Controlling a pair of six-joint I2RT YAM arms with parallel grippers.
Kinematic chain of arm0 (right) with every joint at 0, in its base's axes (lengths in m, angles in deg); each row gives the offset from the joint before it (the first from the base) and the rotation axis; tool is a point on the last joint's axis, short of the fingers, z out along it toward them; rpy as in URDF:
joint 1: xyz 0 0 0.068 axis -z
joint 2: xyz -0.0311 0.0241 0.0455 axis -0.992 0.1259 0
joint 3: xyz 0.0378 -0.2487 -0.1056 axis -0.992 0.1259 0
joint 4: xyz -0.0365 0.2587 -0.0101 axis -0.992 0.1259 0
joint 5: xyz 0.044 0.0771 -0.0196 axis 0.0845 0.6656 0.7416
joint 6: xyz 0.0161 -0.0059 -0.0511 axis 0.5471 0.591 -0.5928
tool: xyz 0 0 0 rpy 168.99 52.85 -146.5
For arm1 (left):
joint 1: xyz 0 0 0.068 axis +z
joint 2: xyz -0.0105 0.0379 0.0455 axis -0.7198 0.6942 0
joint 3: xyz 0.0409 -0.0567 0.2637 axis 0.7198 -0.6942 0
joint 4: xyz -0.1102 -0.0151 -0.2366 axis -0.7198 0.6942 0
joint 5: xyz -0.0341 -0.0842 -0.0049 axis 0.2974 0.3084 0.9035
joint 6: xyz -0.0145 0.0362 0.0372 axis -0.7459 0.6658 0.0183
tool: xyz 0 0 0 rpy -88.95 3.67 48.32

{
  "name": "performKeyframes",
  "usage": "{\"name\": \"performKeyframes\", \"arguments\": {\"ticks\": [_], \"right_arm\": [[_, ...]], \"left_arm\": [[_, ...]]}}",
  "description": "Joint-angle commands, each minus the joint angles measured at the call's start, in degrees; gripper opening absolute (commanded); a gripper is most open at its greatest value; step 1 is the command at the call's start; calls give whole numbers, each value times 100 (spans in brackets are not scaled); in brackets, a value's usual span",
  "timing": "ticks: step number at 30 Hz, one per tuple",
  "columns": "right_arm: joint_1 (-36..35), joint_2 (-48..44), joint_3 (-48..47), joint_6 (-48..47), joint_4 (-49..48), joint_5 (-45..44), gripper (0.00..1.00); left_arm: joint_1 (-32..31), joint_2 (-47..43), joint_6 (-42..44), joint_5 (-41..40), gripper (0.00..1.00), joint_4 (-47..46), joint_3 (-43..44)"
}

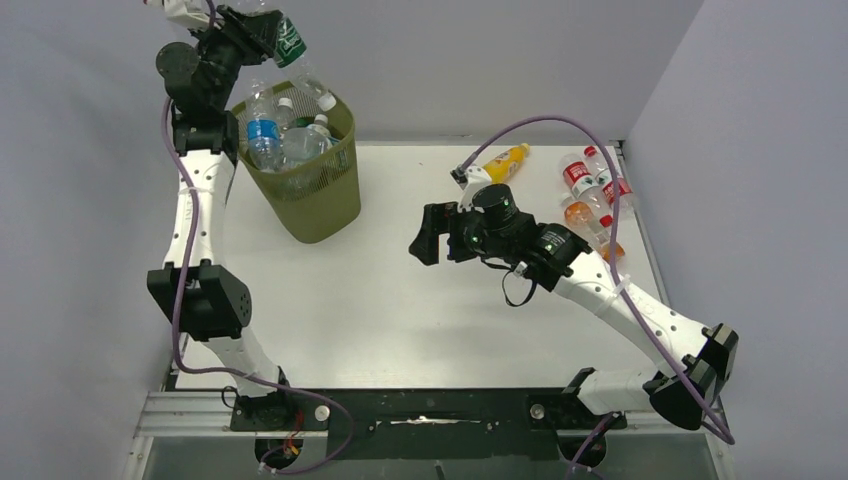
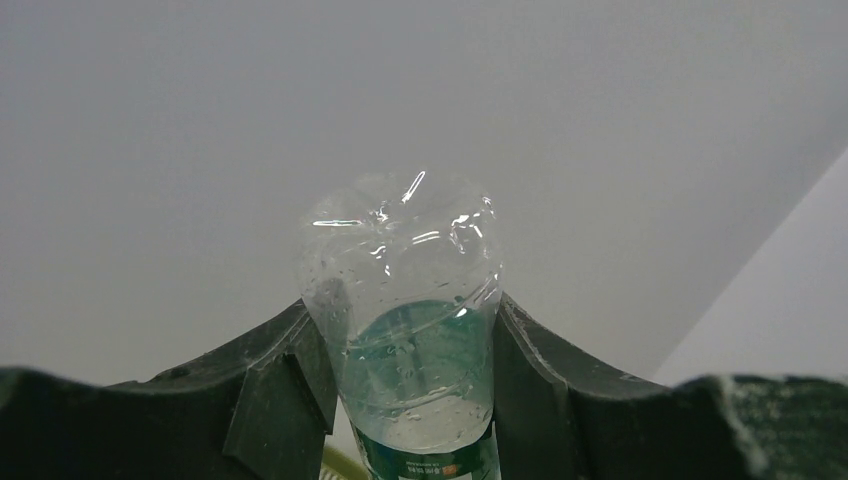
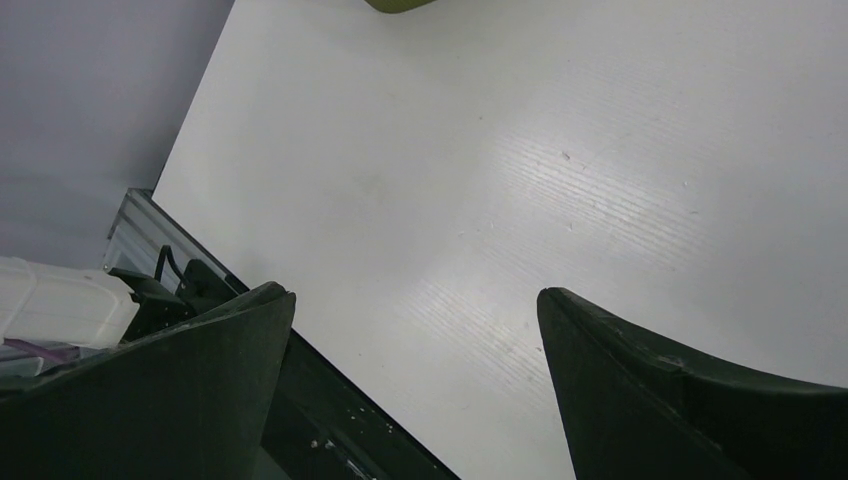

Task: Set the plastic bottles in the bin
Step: Place the plastic bottle in the trash bin.

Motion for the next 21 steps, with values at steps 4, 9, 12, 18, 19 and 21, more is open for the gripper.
{"name": "performKeyframes", "arguments": {"ticks": [4, 9, 12, 18, 19, 21], "right_arm": [[-19, -3, 81, 142, -367, 225, 98], [-28, -55, 163, 232, -304, 285, 98], [-27, -143, 222, 235, -284, 243, 98], [-36, -270, 350, 315, -301, 175, 98], [-37, -296, 392, 334, -330, 178, 98], [-44, -330, 466, 362, -370, 194, 98]], "left_arm": [[-170, 365, 1362, -946, 33, -1071, -421], [-408, 670, 1922, -1106, 35, -957, -435], [-553, 697, 2133, -1101, 36, -971, -706], [-765, 367, 2447, -1135, 39, -1028, -1565], [-767, 328, 2460, -1136, 39, -1016, -1663], [-768, 270, 2484, -1122, 39, -967, -1821]]}}
